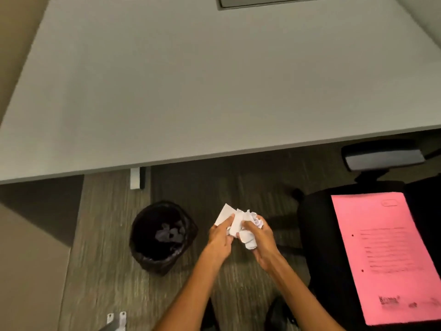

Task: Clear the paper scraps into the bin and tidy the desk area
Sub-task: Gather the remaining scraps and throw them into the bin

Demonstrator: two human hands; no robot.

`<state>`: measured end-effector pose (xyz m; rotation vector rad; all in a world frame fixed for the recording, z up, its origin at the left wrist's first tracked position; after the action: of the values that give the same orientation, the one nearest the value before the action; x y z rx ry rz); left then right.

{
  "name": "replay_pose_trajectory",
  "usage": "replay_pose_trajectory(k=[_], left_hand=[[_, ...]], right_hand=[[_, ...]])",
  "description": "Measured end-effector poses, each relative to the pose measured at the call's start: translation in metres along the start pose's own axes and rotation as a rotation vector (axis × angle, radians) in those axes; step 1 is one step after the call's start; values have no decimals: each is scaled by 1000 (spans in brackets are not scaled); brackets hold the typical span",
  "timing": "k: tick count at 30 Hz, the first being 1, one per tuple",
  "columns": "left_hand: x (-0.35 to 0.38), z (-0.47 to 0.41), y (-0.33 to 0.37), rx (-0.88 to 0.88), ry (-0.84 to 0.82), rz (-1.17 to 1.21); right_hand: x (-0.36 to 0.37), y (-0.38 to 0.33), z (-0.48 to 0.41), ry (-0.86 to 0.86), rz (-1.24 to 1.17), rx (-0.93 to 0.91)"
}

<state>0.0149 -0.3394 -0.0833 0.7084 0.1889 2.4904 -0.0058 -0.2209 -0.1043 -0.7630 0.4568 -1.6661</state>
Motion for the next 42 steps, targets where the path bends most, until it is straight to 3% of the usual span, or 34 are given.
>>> replay_pose_trajectory(k=[3,7,12,18,28,42], left_hand=[[-35,11,42,50,-26,-7],[-96,13,88,107,199,-141],[-176,10,130,133,347,-59],[-245,5,167,163,378,24],[-309,-38,188,186,504,83],[-320,-52,193,79,426,-65]], right_hand=[[49,22,-9,-71,74,46],[114,49,-14,-149,144,81],[189,87,-23,-207,240,122],[252,137,-45,-243,288,211],[276,191,-88,-102,412,320],[295,201,-92,-205,471,368]])
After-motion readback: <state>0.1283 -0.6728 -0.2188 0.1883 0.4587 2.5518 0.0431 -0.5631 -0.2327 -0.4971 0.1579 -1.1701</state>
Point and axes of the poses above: each hand's wrist, its own z-axis away from the middle knuckle, its own x-axis out of the palm, y = z × x, the point moved 7 cm from there along -z, towards the middle knuckle, and after that the axes turned 7 degrees about -y, right-handed, at the moved point
